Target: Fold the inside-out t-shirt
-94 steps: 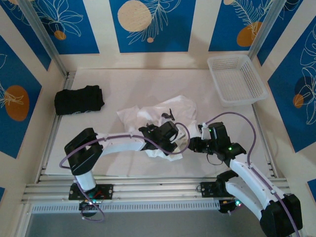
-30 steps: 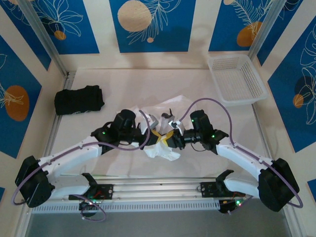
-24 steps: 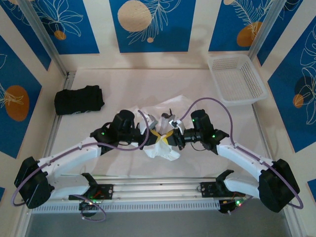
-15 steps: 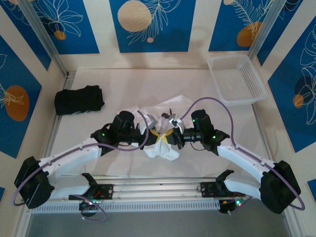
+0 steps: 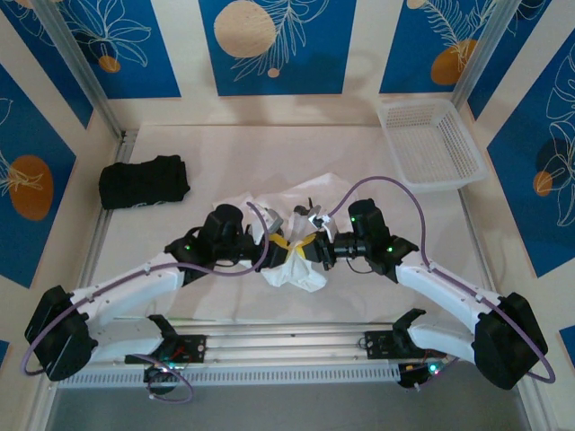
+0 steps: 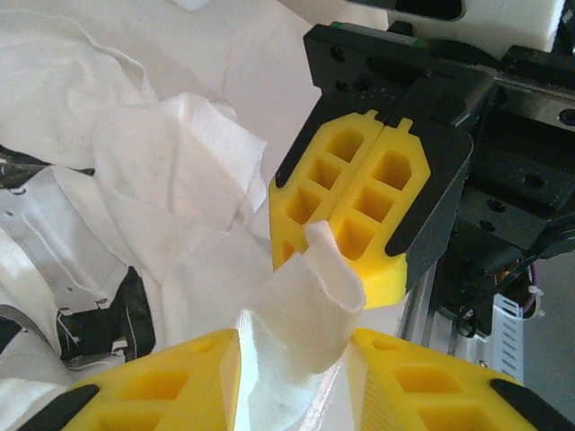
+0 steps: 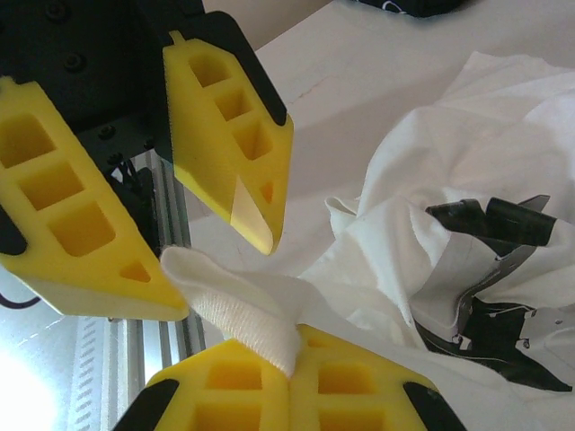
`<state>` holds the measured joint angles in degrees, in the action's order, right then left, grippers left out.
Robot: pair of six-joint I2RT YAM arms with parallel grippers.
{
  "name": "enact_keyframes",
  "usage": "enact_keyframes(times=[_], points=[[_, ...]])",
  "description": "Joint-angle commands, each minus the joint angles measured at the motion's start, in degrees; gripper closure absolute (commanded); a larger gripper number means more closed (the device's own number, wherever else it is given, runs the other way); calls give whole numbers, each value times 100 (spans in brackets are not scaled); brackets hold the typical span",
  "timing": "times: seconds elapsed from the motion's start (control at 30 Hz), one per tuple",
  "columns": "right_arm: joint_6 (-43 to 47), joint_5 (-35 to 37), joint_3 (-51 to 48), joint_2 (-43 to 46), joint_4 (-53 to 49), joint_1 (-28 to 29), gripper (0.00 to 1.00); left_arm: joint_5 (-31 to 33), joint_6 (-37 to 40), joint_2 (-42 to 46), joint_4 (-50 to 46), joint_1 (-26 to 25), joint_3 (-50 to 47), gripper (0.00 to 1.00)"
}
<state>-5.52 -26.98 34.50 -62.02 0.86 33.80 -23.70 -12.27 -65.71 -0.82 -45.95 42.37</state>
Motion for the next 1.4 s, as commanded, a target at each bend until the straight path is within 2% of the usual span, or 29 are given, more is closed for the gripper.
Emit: enact_keyframes(times=[0.0, 0.33, 0.5, 0.6, 0.67, 0.7, 0.77, 0.83, 0.93, 1.07, 1.17, 1.27, 1.33, 1.37], points=[[-19, 7, 55, 103, 54, 31, 100, 38, 26, 47, 180, 63, -6, 64], [-16, 11, 40, 111, 27, 39, 100, -257, -134, -378, 388, 66, 228, 64], [24, 30, 27, 126, -20, 39, 100, -239, -179, -418, 462, 69, 237, 79], [33, 104, 22, 154, -104, 39, 100, -114, -205, -387, 435, 62, 220, 98], [29, 266, 35, 212, -231, 32, 100, 23, -205, -301, 400, 84, 186, 100], [-7, 440, 43, 260, -320, 34, 96, 77, -192, -255, 359, 101, 176, 100], [-232, 1192, 158, 383, -776, 22, 71, 225, -125, -109, 177, 168, 175, 100], [-637, 2322, 330, 536, -1389, -29, 55, 413, 8, 55, -124, 248, 183, 100], [-1487, 3527, 521, 647, -2244, -576, 41, 702, 178, 363, -493, 356, 146, 100], [-1758, 4178, 724, 69, -2568, -1275, 26, 908, 249, 632, -700, 433, 78, 100], [-1852, 4597, 956, -686, -2719, -1462, 25, 1051, 228, 729, -863, 449, 134, 100], [-2071, 4094, 987, -1281, -2657, -1791, 26, 1192, 138, 818, -920, 450, 174, 100], [-2140, 3907, 950, -1629, -2469, -1834, 32, 1314, 103, 852, -954, 460, 192, 100], [-2126, 3834, 961, -1802, -2330, -1840, 42, 1371, 87, 869, -959, 459, 208, 100]])
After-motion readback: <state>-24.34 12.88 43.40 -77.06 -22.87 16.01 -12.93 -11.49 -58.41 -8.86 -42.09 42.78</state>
